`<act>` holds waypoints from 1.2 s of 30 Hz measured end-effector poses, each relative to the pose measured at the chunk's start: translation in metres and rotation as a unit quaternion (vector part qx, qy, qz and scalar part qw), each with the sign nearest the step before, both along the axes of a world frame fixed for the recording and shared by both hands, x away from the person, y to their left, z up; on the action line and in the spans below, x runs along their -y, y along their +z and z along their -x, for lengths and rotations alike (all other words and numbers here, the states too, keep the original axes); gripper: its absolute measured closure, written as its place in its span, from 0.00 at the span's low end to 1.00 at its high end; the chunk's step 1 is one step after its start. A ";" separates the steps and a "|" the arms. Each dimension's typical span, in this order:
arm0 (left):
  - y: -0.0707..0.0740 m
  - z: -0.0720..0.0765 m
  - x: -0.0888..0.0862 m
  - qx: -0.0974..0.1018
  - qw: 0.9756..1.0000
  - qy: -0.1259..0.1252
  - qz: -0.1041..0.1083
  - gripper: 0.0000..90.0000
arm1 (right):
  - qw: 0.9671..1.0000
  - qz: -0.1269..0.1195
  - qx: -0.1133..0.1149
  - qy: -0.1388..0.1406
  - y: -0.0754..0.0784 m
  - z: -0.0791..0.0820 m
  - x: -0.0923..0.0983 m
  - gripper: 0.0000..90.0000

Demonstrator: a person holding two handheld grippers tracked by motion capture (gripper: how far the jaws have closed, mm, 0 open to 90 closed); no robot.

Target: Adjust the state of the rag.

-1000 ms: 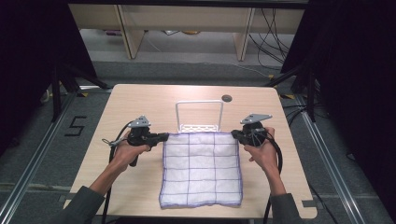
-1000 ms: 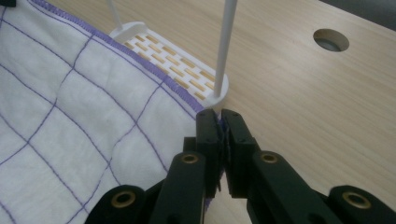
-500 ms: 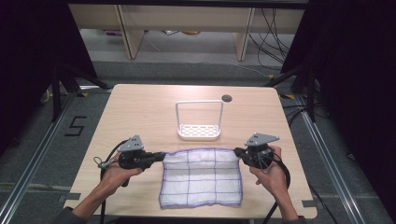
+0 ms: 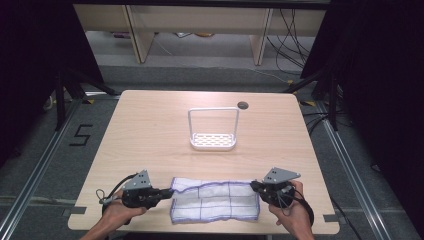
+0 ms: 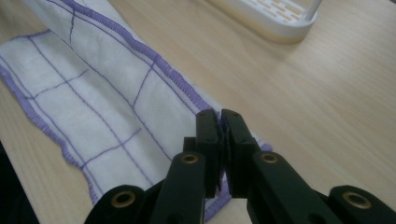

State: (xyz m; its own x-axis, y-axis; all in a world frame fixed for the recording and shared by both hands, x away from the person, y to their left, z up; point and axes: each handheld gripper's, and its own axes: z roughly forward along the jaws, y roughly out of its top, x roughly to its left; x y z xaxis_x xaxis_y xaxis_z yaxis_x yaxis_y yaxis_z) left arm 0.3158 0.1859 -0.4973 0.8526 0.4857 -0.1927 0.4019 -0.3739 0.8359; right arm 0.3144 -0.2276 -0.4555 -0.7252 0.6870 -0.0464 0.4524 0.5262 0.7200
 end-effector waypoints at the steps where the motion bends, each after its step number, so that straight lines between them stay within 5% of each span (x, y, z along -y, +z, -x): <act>1: -0.002 0.004 0.001 0.000 1.000 -0.006 -0.016 0.97 | 1.000 0.002 -0.001 0.000 -0.004 0.003 0.001 0.96; 8: -0.010 0.014 0.005 0.007 0.999 -0.033 -0.041 0.96 | 1.000 -0.006 -0.024 -0.005 -0.017 0.021 0.007 0.95; 11: -0.016 0.021 0.011 -0.009 0.998 -0.043 -0.040 0.93 | 1.000 0.006 -0.021 -0.003 -0.022 0.028 0.007 0.94; 16: -0.016 0.024 0.010 -0.018 0.998 -0.050 -0.044 0.71 | 0.999 0.008 -0.046 -0.015 -0.028 0.037 0.010 0.82; 20: -0.006 0.022 0.005 -0.022 0.999 -0.038 -0.019 0.45 | 0.999 -0.017 -0.028 -0.041 -0.022 0.041 0.015 0.66; 21: 0.000 0.018 0.003 -0.022 1.000 -0.018 -0.005 0.42 | 0.997 -0.043 -0.028 -0.062 -0.015 0.043 0.018 0.63; 25: 0.009 -0.002 0.002 -0.011 1.000 0.018 0.000 0.39 | 0.994 -0.062 -0.018 -0.093 -0.010 0.036 0.021 0.57; 29: 0.009 -0.034 0.009 -0.007 0.999 0.044 -0.013 0.38 | 0.993 -0.041 -0.027 -0.105 -0.014 0.024 0.015 0.54; 31: 0.007 -0.046 0.012 -0.022 0.999 0.045 -0.018 0.37 | 0.994 -0.023 -0.033 -0.106 -0.018 0.022 0.012 0.54; 32: 0.007 -0.046 0.012 -0.022 0.999 0.045 -0.018 0.36 | 0.994 -0.023 -0.033 -0.106 -0.018 0.022 0.012 0.54; 34: 0.000 -0.055 0.019 -0.030 0.998 0.049 -0.032 0.37 | 0.991 -0.006 -0.067 -0.112 -0.024 0.028 0.005 0.52; 36: -0.004 -0.056 0.021 -0.027 0.998 0.053 -0.037 0.37 | 0.992 0.003 -0.070 -0.103 -0.028 0.034 0.003 0.52</act>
State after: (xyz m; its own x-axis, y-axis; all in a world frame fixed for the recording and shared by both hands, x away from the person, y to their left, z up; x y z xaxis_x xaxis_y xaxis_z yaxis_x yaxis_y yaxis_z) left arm 0.3718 0.1646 -0.5009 0.7850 0.5875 -0.1963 0.4857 -0.3870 0.7838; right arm 0.2809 -0.2302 -0.4832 -0.5696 0.8209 0.0403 0.6457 0.4166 0.6399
